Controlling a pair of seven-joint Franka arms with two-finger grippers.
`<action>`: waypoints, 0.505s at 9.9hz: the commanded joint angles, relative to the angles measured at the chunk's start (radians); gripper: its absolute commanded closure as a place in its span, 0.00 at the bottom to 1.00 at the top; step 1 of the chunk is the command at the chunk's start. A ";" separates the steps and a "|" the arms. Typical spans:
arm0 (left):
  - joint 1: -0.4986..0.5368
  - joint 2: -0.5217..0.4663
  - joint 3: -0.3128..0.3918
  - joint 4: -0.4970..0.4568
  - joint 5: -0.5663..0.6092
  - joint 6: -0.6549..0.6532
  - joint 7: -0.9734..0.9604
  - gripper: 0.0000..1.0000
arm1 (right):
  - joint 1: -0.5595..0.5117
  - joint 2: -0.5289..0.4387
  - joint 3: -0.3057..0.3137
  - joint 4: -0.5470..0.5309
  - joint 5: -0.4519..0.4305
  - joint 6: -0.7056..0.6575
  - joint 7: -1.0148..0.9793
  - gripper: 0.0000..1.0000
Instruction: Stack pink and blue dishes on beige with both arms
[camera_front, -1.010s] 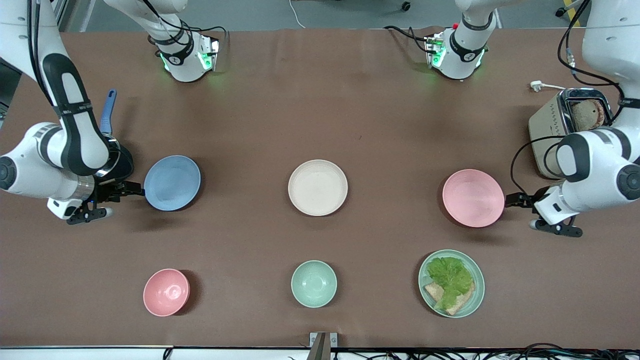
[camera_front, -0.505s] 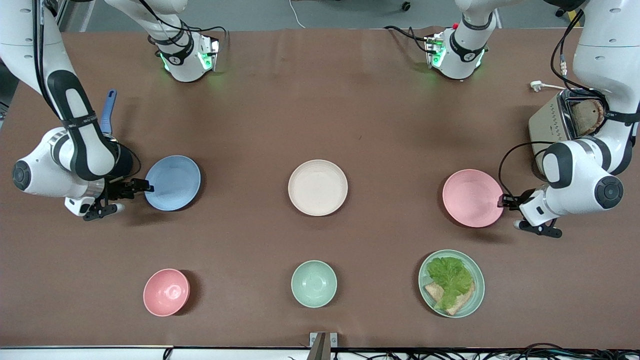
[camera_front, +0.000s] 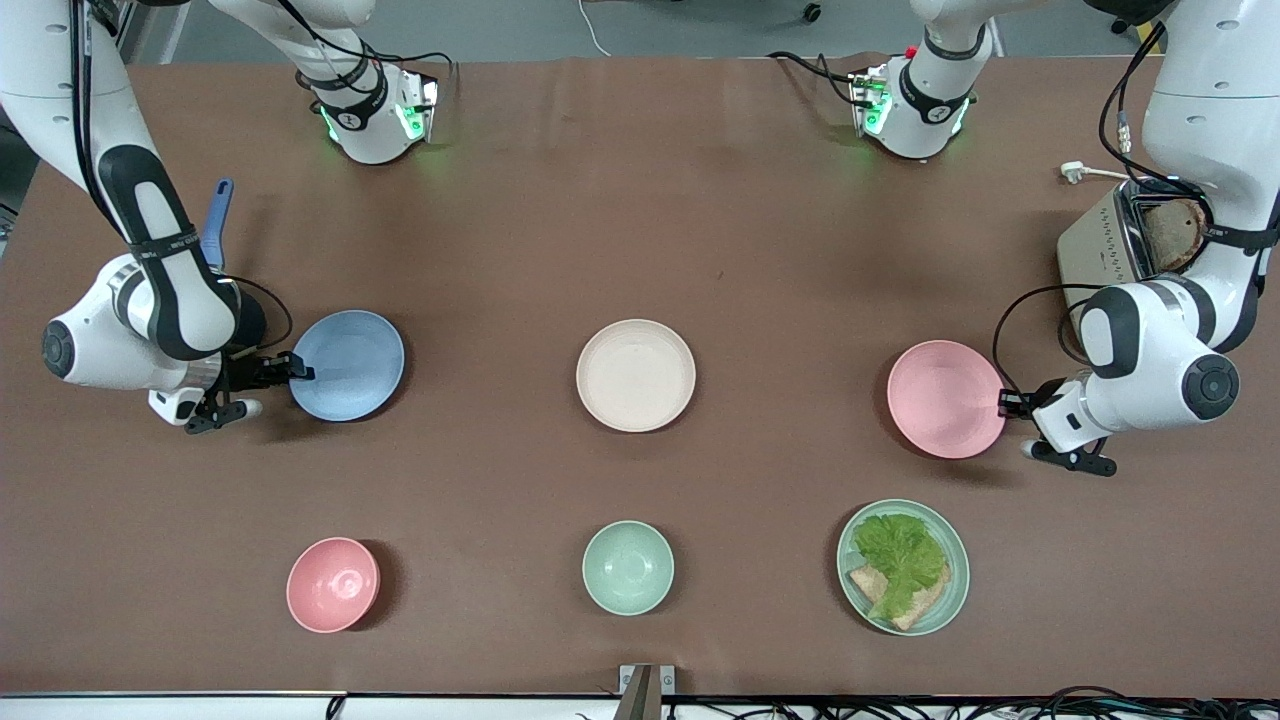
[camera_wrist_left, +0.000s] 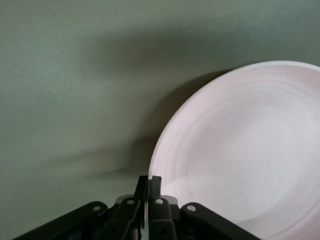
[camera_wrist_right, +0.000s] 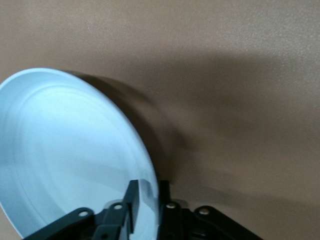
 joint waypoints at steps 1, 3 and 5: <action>0.003 -0.027 -0.047 -0.003 -0.013 -0.043 -0.002 1.00 | -0.033 -0.019 0.012 0.036 0.042 -0.064 -0.011 1.00; 0.003 -0.073 -0.108 0.010 -0.015 -0.103 -0.074 1.00 | -0.036 -0.025 -0.017 0.214 0.047 -0.296 0.082 0.99; -0.002 -0.095 -0.218 0.022 -0.015 -0.111 -0.239 1.00 | -0.024 -0.024 -0.034 0.412 0.035 -0.533 0.246 1.00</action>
